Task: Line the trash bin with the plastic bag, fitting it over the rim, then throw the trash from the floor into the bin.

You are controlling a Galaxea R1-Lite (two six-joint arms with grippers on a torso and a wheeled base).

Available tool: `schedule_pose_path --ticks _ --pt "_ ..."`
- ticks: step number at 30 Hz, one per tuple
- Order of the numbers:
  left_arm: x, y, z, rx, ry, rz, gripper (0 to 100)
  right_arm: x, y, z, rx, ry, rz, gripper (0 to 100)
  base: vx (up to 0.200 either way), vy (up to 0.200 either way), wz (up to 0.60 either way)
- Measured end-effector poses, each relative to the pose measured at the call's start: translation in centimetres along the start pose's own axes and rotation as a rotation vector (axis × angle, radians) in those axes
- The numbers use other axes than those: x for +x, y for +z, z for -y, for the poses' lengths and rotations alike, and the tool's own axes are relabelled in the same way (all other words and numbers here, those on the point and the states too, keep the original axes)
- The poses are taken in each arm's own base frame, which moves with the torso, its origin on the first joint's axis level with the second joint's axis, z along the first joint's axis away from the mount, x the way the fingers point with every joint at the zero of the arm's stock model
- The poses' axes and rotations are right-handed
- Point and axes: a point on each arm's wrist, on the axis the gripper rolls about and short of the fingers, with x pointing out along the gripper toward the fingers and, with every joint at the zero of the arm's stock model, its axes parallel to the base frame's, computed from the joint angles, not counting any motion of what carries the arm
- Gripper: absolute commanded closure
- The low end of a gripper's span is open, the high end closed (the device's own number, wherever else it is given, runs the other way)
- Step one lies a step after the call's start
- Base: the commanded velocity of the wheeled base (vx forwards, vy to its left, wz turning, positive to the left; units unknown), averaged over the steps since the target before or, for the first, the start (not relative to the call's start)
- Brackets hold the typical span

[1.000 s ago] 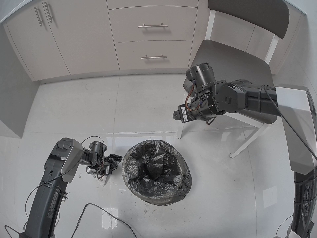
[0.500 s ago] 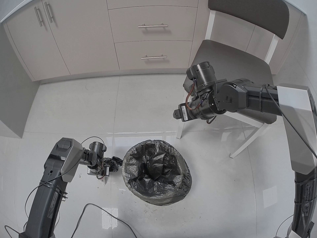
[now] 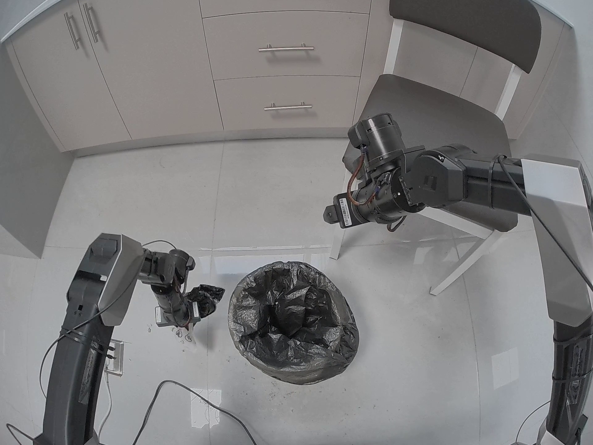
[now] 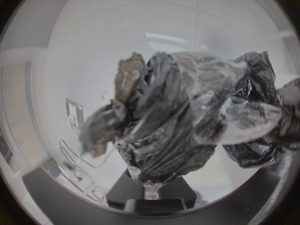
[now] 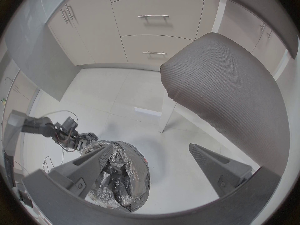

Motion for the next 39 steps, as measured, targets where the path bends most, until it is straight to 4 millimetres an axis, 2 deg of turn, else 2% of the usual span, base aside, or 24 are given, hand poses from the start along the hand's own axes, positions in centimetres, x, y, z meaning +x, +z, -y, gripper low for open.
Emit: schedule_pose_path --ticks 5,9,14,19,26,30,35,39 --pt "-6.3 -0.2 0.5 -0.105 -0.121 -0.115 100 -1.3 0.0 0.3 -0.016 -0.003 -0.048 0 0.000 0.000 0.00" --pt "-11.5 -0.8 0.6 -0.126 -0.179 -0.180 100 -3.5 0.1 0.9 -0.030 -0.009 -0.107 0 0.000 0.000 0.00" --pt "-16.2 -1.5 0.8 -0.124 -0.204 -0.186 100 -7.0 1.0 1.7 -0.027 -0.007 -0.104 0 0.000 0.000 0.00" --pt "-19.6 -2.8 1.3 -0.130 -0.202 -0.207 100 -10.2 1.6 2.4 -0.029 -0.006 -0.100 0 0.000 0.000 0.00" --pt "-22.3 -5.2 4.1 -0.120 -0.197 -0.233 100 -13.7 2.1 2.8 -0.033 0.002 -0.084 0 0.000 0.000 0.00" --pt "-23.2 -7.1 6.9 -0.042 -0.212 -0.227 100 -15.0 2.3 2.9 -0.030 0.006 -0.061 0 0.000 0.000 0.00" --pt "-23.7 -8.6 9.9 0.045 -0.261 -0.178 100 -16.1 2.6 3.0 -0.009 0.009 -0.038 0 0.000 0.000 0.00" --pt "-23.4 -9.1 11.2 0.072 -0.286 -0.155 100 -16.6 2.8 3.1 0.021 -0.012 -0.009 0 0.000 0.000 0.00"
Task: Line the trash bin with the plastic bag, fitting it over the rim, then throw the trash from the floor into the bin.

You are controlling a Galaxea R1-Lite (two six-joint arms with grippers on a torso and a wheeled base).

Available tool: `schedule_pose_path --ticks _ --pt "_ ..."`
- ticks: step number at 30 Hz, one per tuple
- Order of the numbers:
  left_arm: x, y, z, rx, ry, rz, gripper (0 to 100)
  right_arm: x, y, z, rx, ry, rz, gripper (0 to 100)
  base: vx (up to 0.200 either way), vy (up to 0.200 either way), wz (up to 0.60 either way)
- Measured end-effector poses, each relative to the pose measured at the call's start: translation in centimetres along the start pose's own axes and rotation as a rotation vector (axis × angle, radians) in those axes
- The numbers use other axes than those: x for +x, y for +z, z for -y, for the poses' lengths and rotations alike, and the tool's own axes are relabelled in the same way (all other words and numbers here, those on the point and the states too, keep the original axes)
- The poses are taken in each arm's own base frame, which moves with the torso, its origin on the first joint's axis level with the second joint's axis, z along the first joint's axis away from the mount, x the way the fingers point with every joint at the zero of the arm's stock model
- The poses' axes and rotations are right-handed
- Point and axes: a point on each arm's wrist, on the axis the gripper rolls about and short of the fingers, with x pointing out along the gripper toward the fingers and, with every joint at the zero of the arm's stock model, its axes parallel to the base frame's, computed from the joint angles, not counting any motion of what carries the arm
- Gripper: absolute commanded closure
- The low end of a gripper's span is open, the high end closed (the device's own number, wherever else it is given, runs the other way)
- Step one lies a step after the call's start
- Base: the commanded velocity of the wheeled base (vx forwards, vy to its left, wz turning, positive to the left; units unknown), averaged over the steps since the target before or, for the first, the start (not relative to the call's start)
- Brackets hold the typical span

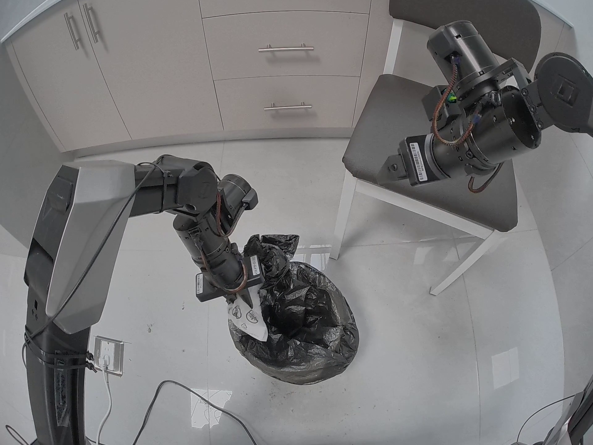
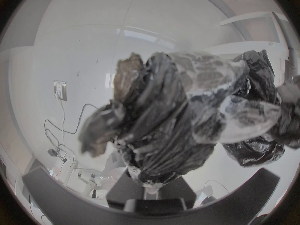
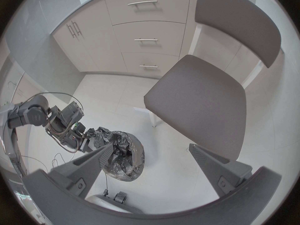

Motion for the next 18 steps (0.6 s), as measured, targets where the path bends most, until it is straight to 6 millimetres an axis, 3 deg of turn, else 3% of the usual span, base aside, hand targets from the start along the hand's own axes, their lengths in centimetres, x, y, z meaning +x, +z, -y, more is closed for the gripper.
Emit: schedule_pose_path --ticks 18 --pt "2.5 -0.4 2.7 0.072 -0.057 0.047 100 -1.4 0.7 -0.6 0.063 -0.018 0.092 0 0.000 0.000 0.00"
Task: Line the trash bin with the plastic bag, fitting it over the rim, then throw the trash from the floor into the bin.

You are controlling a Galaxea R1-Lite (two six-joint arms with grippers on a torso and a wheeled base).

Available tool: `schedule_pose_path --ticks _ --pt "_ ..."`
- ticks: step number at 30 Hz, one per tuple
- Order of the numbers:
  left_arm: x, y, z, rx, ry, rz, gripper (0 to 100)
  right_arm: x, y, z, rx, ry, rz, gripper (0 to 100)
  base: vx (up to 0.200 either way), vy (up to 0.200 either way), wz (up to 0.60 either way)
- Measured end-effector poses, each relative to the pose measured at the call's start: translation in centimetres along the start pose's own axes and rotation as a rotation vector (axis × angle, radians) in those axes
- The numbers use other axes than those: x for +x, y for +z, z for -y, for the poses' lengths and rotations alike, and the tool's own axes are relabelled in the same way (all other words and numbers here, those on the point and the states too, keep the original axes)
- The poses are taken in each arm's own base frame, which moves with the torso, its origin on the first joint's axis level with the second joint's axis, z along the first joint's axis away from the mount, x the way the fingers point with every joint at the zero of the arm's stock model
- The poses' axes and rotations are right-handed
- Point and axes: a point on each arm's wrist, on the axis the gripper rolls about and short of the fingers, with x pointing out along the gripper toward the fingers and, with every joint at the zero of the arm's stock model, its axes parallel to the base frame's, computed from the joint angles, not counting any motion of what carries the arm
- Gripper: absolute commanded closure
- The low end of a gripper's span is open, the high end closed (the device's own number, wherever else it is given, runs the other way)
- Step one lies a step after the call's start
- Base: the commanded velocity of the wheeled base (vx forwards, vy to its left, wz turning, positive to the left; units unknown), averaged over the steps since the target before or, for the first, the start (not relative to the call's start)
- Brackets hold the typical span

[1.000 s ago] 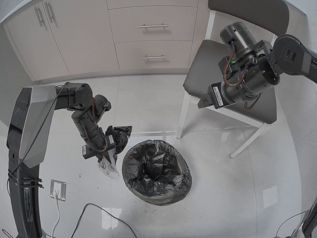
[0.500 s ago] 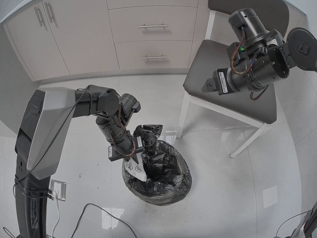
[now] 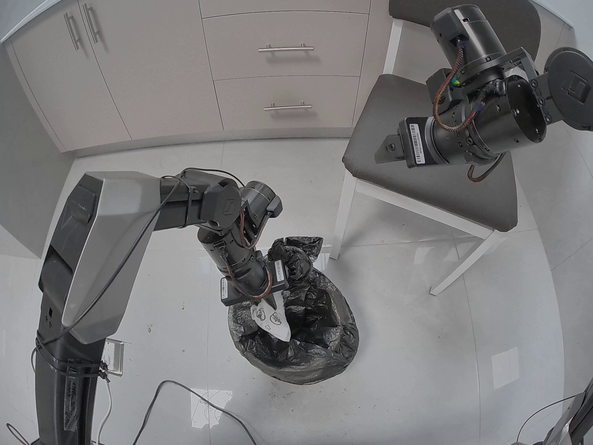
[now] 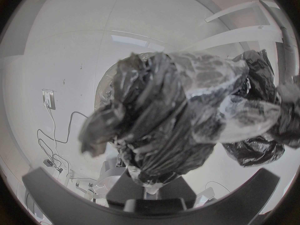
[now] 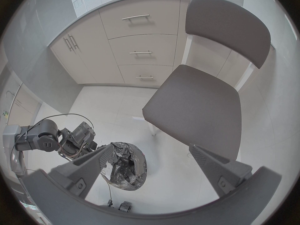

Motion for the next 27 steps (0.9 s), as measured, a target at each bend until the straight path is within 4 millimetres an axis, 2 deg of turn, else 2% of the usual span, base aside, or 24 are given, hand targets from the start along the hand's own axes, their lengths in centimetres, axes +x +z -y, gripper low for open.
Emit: schedule_pose_path --ticks 11,12,21,27 --pt "1.6 -0.2 0.1 0.004 0.019 -0.028 100 -0.3 0.1 0.0 0.000 0.003 0.006 0 0.000 0.000 0.00" --pt "1.6 -0.2 0.1 0.003 0.020 -0.030 0 -0.3 0.1 0.0 0.000 0.004 0.006 0 0.000 0.000 0.00" --pt "2.5 0.3 -0.3 -0.006 0.020 -0.021 0 -0.3 0.1 0.0 0.000 0.003 0.006 0 0.000 0.000 0.00" --pt "2.2 0.2 -0.4 -0.025 0.031 -0.020 0 -0.3 0.0 0.0 -0.004 0.001 -0.001 0 0.000 0.000 0.00"
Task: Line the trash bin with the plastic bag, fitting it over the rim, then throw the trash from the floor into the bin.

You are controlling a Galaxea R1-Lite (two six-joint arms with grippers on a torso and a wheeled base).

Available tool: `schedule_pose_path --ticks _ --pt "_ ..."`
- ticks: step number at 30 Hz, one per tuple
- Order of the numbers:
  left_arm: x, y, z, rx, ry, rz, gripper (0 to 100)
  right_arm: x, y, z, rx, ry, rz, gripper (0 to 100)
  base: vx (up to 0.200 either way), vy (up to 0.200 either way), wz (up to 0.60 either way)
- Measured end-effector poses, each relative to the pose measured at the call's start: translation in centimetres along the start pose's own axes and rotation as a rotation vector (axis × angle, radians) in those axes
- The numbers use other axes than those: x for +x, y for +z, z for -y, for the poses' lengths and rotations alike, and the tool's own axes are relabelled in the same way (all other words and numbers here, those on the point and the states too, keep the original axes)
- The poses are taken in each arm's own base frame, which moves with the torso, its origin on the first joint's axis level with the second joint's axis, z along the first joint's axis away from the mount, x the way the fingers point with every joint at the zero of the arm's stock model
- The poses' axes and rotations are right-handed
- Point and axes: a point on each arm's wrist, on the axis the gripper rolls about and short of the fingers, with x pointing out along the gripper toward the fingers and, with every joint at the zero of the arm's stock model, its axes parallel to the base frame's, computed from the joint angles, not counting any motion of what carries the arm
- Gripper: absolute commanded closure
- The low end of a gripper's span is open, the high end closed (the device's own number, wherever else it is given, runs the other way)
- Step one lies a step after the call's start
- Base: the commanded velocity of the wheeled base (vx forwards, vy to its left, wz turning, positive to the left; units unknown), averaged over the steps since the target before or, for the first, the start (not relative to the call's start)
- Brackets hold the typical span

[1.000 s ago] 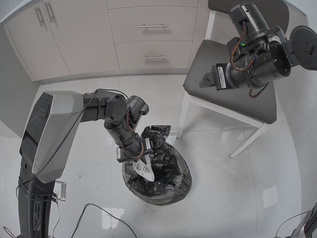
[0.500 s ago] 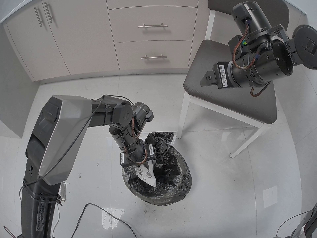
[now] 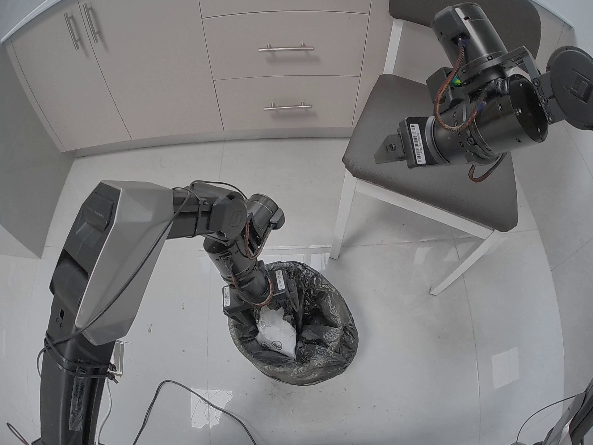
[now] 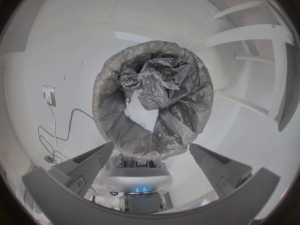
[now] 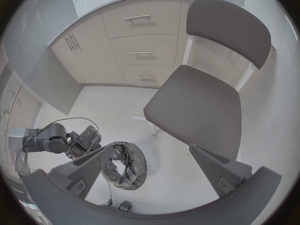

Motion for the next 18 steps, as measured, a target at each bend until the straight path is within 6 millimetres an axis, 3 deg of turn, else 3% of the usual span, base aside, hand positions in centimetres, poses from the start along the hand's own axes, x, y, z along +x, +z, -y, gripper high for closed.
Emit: schedule_pose_path --ticks 4,9,13,18 --pt "-1.4 -0.4 -0.1 -0.023 0.030 0.011 0 0.4 -0.1 -0.1 -0.005 0.004 -0.011 0 0.000 0.000 0.00" --pt "-4.8 -1.6 -0.7 -0.028 0.162 0.054 0 2.0 -0.8 -1.0 -0.023 0.024 -0.052 0 0.000 0.000 0.00" --pt "-7.4 -2.4 -0.9 -0.020 0.243 0.117 0 3.6 -2.0 -3.1 -0.059 0.052 -0.096 0 0.000 0.000 0.00" --pt "-11.1 -3.3 -1.2 0.023 0.296 0.215 0 6.6 -4.9 -7.4 -0.146 0.091 -0.183 0 0.000 0.000 0.00"
